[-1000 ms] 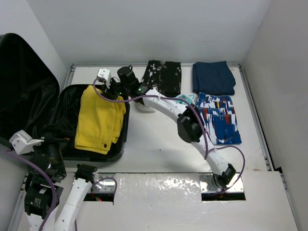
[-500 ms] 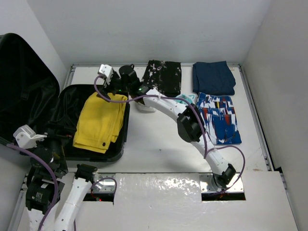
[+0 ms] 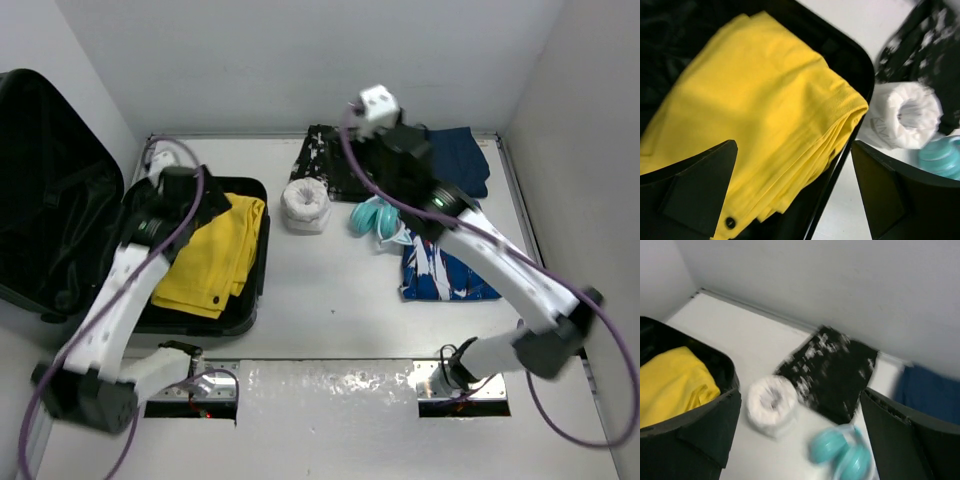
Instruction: Pack the luggage
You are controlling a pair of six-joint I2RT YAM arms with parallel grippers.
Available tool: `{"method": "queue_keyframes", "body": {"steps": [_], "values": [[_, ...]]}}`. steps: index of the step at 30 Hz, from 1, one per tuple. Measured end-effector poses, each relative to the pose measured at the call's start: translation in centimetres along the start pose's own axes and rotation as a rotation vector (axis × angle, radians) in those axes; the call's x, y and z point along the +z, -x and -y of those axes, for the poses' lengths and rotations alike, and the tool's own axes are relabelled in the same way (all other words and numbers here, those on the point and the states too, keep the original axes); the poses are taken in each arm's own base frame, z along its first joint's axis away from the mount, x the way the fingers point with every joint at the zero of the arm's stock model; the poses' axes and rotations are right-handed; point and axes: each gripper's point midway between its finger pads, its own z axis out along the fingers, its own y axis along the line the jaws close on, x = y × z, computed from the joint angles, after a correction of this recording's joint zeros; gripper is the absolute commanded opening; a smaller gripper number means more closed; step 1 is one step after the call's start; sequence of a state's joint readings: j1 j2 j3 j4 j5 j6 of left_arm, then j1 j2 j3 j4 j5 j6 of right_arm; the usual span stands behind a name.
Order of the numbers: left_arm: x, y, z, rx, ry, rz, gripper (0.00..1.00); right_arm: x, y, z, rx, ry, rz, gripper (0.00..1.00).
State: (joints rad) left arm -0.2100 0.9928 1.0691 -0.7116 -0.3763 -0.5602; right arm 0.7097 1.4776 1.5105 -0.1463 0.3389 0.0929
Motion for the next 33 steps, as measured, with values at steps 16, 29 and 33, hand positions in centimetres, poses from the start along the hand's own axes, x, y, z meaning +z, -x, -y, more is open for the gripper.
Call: {"method": "queue_keyframes", "body": {"steps": [16,29,33], "values": [[12.7,-5.0,6.4,0.202,0.007,-0.356,0.8,-15.2,-21.1,4.5,0.056,-0.076,-0.363,0.99],[16.8,-9.6,6.8,0.172,0.033,-0.441,0.04,-14.8,-22.5,2.9,0.069,0.003,-0.37,0.99],[17.3,-9.3,5.8,0.117,0.124,-0.393,0.0,-14.9,-23.2,2.7,0.062,0.014,-0.385,0.99]]}}
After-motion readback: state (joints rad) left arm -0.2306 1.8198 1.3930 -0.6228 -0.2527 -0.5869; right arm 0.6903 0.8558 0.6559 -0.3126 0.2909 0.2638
